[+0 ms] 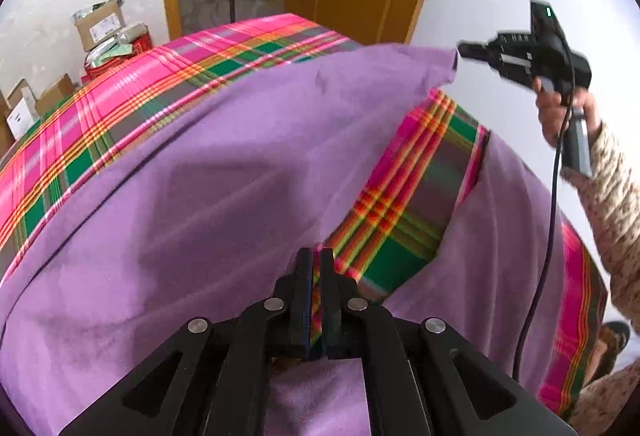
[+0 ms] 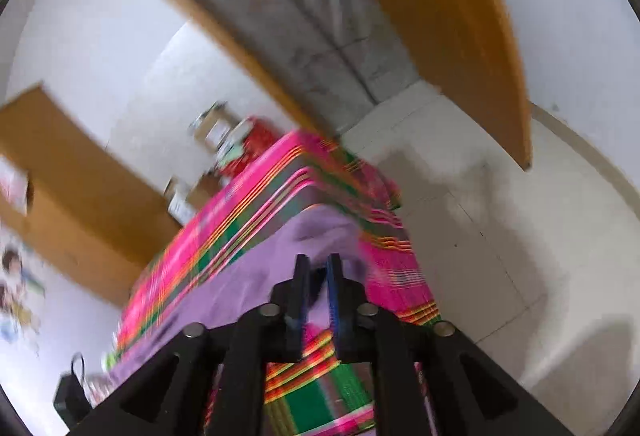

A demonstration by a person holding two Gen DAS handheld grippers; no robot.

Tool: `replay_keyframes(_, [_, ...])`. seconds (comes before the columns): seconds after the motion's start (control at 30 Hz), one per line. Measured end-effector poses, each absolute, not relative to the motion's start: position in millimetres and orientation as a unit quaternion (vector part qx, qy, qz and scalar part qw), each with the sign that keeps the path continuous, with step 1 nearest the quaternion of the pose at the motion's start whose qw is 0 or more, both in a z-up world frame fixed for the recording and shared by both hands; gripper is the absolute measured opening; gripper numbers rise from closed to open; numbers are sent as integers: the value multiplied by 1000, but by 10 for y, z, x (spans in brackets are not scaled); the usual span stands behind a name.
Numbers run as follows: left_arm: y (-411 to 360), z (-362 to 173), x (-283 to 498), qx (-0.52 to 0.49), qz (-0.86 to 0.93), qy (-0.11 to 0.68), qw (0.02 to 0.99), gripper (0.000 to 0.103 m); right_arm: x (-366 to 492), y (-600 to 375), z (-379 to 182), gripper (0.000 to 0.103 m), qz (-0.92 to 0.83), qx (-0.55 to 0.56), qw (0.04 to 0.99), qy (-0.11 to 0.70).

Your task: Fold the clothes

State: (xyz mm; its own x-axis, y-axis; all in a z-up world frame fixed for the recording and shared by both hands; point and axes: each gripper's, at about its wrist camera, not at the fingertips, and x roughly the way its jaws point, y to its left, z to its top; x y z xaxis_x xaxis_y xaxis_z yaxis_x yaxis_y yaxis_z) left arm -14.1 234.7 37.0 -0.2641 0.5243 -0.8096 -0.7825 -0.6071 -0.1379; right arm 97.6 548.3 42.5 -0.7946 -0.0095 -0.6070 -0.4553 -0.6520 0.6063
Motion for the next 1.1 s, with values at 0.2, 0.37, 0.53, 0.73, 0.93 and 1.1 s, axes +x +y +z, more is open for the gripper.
replay_keyframes(0.2, [2475, 421, -246, -435, 792, 127, 410, 12, 949, 5485, 143, 41, 846, -319, 115, 411])
replay_keyframes(0.37, [2572, 401, -326, -444, 792, 109, 404, 13, 764, 5381, 50, 43, 846, -333, 90, 405])
replay_keyframes(0.53, [2592, 389, -336, -446, 792, 108, 402, 13, 645, 5264, 212, 5, 874, -336, 141, 320])
replay_keyframes(0.73, [2501, 352, -392, -458, 792, 98, 393, 13, 599, 5215, 427, 4, 887, -334, 280, 149])
replay_keyframes(0.93, [2331, 426, -409, -459, 795, 85, 387, 13, 397, 5089, 349, 4, 849, -388, 358, 14])
replay_keyframes(1.1, [1970, 621, -422, -444, 814, 65, 369, 13, 313, 5061, 363, 4, 832, -412, 370, 42])
